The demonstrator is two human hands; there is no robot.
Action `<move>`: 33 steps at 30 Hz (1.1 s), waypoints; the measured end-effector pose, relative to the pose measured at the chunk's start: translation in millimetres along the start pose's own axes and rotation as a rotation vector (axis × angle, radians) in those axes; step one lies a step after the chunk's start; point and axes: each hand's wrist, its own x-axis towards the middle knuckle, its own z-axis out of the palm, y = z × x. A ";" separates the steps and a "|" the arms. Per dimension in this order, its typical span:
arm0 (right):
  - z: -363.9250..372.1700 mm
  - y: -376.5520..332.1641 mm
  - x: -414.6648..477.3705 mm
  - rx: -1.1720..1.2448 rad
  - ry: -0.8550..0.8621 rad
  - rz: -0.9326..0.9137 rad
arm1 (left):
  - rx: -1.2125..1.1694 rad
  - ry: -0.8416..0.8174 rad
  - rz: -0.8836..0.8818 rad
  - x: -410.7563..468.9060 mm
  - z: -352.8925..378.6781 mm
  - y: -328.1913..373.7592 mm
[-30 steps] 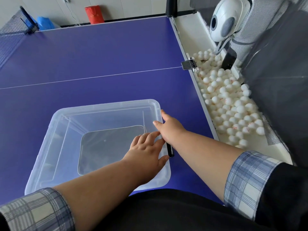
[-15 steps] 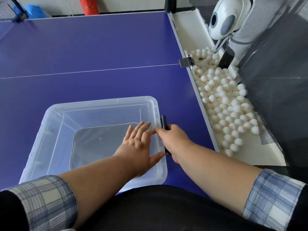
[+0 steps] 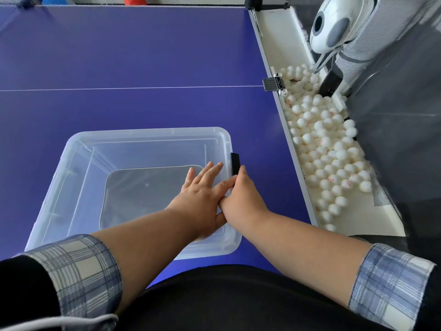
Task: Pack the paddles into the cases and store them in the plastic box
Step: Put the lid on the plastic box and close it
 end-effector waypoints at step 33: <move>111.9 -82.9 -2.5 -0.791 0.087 -0.311 | 0.033 0.075 -0.323 -131.5 -42.1 -158.6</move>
